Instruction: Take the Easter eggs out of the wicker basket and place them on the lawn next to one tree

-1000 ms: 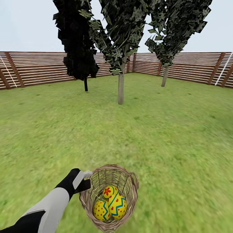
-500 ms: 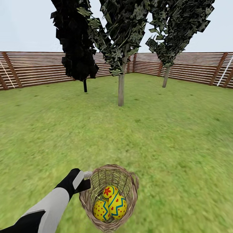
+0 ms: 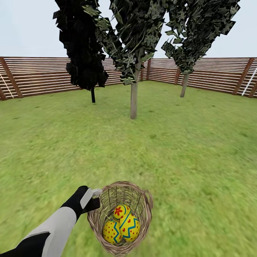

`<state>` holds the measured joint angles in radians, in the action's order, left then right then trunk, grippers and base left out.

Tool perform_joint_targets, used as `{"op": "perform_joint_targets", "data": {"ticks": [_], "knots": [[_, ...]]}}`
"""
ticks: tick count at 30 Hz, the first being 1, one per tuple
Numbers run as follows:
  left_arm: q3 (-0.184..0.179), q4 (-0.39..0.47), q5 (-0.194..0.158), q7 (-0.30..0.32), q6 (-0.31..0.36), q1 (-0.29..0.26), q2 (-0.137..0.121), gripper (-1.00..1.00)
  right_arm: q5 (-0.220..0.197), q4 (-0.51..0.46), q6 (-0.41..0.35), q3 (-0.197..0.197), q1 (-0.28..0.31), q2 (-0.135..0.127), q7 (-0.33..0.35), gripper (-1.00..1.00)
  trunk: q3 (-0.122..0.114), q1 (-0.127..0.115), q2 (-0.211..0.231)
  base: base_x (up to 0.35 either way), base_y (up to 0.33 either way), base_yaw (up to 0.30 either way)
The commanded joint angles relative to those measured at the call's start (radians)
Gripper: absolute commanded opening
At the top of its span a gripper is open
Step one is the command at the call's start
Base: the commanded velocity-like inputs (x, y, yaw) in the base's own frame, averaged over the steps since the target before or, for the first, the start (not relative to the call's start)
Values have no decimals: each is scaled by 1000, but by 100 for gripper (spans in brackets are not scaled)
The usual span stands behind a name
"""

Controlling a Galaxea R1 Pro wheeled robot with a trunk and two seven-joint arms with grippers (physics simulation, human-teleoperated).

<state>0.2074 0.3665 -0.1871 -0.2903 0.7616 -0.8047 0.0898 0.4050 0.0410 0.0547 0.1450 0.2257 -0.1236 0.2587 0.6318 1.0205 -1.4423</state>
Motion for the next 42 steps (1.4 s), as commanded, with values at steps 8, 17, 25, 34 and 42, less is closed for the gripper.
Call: {"op": "perform_joint_targets", "data": {"ticks": [8,17,25,34,42], "knots": [[4,2,-20,-9,1,-1,1,-100,8,3,6,8,1,-1,1,100,1,1,0,336,0,0],[4,2,-20,-9,1,0,1,-100,9,3,6,8,1,-1,1,100,1,1,0,336,0,0],[3,2,-20,-9,1,-1,1,-100,8,3,7,8,2,-1,1,100,1,1,0,336,0,0],[3,2,-20,-9,1,-1,1,-100,9,3,7,8,1,-1,2,100,1,1,0,336,0,0],[3,1,-20,-9,1,-1,1,-100,8,3,6,8,1,-1,1,100,1,1,0,336,0,0]]}}
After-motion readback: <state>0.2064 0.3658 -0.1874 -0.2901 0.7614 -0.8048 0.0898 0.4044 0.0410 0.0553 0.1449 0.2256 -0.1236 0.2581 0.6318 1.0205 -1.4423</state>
